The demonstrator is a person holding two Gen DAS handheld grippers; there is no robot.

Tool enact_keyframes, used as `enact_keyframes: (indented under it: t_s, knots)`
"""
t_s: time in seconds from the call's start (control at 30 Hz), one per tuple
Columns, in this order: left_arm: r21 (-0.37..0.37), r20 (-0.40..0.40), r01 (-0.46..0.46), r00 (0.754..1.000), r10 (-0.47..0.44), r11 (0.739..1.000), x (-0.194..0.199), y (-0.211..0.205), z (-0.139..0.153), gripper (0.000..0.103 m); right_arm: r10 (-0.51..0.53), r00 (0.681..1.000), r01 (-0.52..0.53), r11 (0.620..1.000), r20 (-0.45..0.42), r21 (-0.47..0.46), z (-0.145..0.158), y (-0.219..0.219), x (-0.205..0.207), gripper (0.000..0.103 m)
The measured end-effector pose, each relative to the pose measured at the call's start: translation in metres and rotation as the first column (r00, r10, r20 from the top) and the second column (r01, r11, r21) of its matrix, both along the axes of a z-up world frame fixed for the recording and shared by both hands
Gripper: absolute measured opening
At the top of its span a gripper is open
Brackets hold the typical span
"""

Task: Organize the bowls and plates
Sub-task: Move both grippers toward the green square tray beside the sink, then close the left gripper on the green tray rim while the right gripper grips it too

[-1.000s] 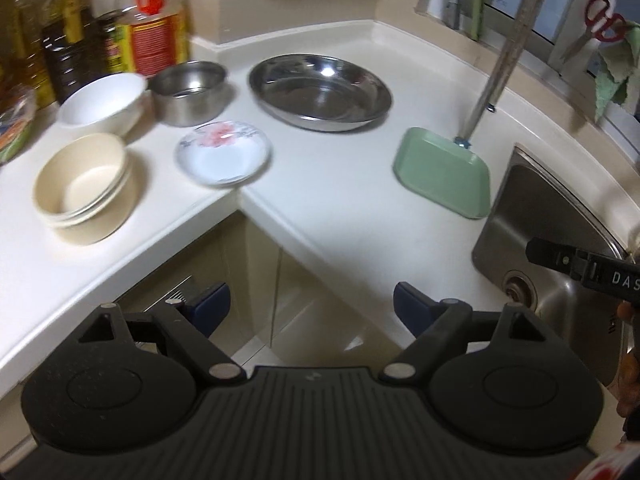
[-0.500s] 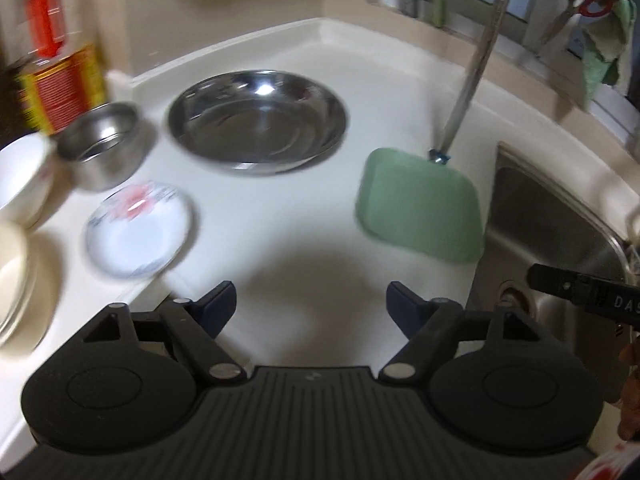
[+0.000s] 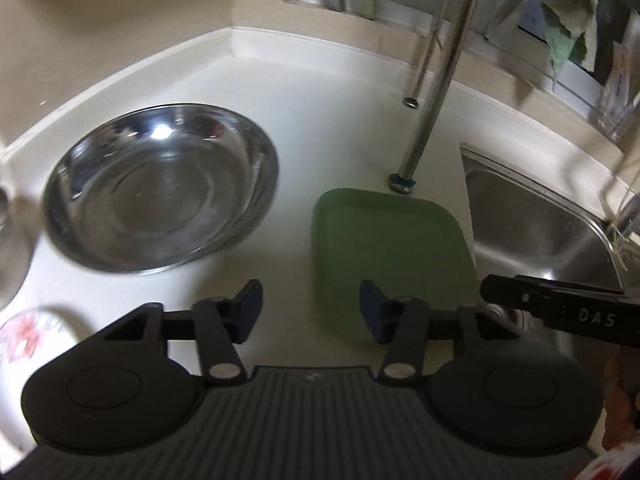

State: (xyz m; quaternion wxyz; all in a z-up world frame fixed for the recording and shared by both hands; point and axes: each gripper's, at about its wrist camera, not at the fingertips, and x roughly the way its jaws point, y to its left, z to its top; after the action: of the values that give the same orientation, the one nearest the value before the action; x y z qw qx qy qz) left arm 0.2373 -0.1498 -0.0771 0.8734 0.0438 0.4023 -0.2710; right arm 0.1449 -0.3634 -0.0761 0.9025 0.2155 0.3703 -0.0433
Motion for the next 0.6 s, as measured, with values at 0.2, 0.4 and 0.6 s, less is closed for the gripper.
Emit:
enact_keyframes:
  t_s: [0.2, 0.4, 0.6]
  knots:
    - [0.019, 0.000, 0.062, 0.998, -0.062, 0.998, 0.015, -0.014, -0.011, 0.032, -0.020, 1.000, 0.020, 1.000, -0.005, -0.003, -0.008, 0.001, 0.013, 0.037]
    - [0.034, -0.023, 0.071, 0.997, -0.070, 0.997, 0.025, -0.017, -0.020, 0.027, -0.036, 0.999, 0.036, 0.999, -0.018, -0.004, -0.016, -0.001, 0.021, 0.027]
    - [0.042, -0.015, 0.084, 0.996, -0.084, 0.996, 0.031, -0.020, -0.022, 0.020, -0.040, 0.999, 0.040, 0.999, -0.029, 0.004, -0.021, -0.004, 0.026, 0.017]
